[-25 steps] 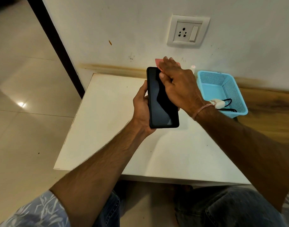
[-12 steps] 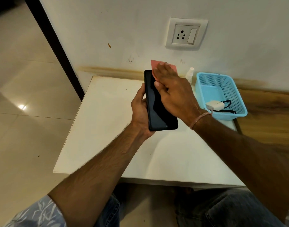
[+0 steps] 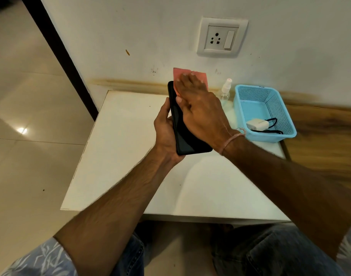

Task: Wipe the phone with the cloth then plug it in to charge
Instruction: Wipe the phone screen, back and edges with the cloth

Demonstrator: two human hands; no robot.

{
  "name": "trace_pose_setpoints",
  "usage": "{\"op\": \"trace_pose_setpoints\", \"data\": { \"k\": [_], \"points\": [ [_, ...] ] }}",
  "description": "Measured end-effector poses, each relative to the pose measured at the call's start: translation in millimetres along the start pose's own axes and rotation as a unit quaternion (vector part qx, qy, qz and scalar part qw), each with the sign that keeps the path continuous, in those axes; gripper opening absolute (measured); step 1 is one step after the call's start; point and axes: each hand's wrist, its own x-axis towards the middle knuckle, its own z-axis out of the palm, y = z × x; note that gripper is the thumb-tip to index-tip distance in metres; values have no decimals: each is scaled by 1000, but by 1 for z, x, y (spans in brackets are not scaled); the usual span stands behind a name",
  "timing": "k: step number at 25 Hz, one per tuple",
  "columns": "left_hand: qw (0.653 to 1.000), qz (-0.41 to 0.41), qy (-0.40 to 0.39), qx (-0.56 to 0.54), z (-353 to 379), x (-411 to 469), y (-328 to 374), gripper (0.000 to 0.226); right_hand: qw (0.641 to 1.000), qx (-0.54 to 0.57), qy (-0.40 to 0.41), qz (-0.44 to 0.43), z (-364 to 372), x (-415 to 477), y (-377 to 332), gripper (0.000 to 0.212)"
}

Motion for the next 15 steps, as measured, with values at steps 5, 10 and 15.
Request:
{"op": "trace_pose_setpoints", "data": {
  "k": [5,10,15],
  "points": [
    [1000,6,-14,-11,-6,3,9,59,999,1,-19,-51,-2,-28,6,46],
    [1000,14,-3,10,-2,2,0,52,998,36,18,41,-7,-3,16,48],
    [1000,9,2,17,-8,1,3,56,996,68,25,55,1,-30,4,48]
  ]
}}
